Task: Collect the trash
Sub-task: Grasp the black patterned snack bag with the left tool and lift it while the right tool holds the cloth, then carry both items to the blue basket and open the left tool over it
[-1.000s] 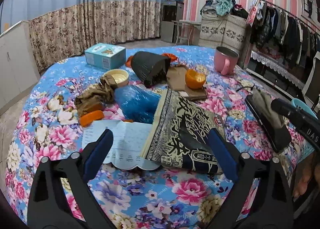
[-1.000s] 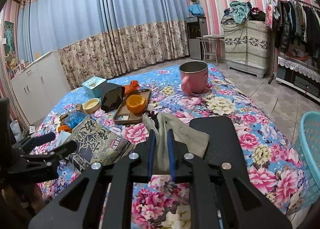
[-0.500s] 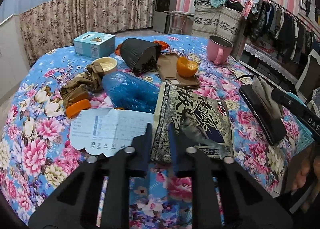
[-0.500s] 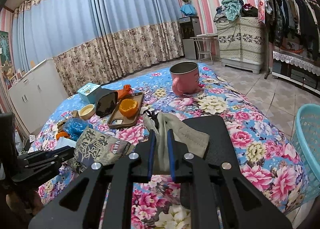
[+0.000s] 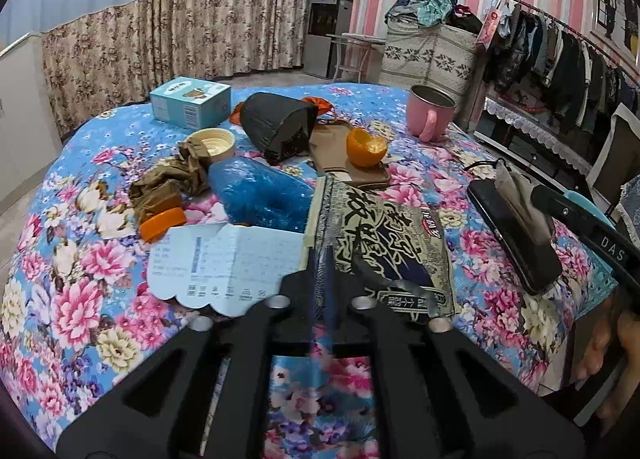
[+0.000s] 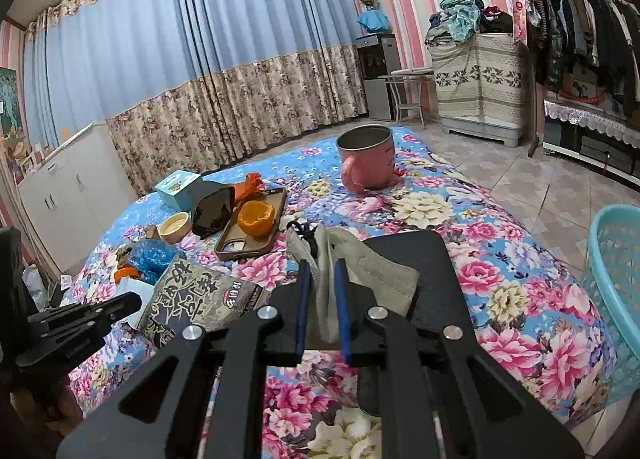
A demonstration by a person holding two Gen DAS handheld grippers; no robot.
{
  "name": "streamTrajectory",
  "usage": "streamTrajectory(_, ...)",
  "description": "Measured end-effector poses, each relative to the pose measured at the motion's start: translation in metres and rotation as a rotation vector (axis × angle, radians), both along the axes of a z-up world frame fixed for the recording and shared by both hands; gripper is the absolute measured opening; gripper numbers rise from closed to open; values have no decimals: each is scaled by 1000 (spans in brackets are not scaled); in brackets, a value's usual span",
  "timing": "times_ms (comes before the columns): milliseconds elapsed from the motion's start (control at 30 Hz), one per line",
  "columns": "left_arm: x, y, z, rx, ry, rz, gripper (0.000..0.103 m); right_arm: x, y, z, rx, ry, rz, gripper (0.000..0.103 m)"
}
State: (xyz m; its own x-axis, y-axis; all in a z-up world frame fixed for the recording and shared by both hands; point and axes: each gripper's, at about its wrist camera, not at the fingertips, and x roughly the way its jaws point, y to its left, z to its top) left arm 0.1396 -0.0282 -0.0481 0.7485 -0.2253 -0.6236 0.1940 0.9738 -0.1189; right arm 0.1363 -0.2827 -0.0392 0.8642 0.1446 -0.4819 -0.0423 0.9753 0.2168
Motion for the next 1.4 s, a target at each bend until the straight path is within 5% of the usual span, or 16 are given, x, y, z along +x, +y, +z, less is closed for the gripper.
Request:
streamTrajectory(33,-2,2,1,1,-8,14,54,0,0,0,2,1,-1,13)
streamTrajectory(67,-4,4,2,1,-18,33,75,0,-1,-1,4,3,-1,13)
streamTrajectory(200,-3,4,1,-37,-5,24,77,0,-1,0,3,-8,-7,13)
streamTrajectory(333,4,-16,-8,17,29,-12,77,-3,-4,2,-4,-21,-19,13)
streamTrajectory(500,11,-38,-22,100,64,-44,64,-3,-9,2,15,-22,-24,13)
streamTrajectory(667,13,-44,-29,105,103,-90,17,-3,-10,2,30,-21,-19,13)
streamTrajectory(800,13,-45,-30,126,91,-81,9,-3,-11,1,38,-21,-20,13)
streamTrajectory(833,12,-44,-29,123,87,-84,0,-4,-11,2,39,-23,-21,13)
streamTrajectory(1167,0,-41,-12,101,22,-82,0,-12,-16,9,28,-52,-36,13)
streamTrajectory(1400,-20,-60,29,116,-114,-110,0,-31,-42,38,2,-111,-85,13)
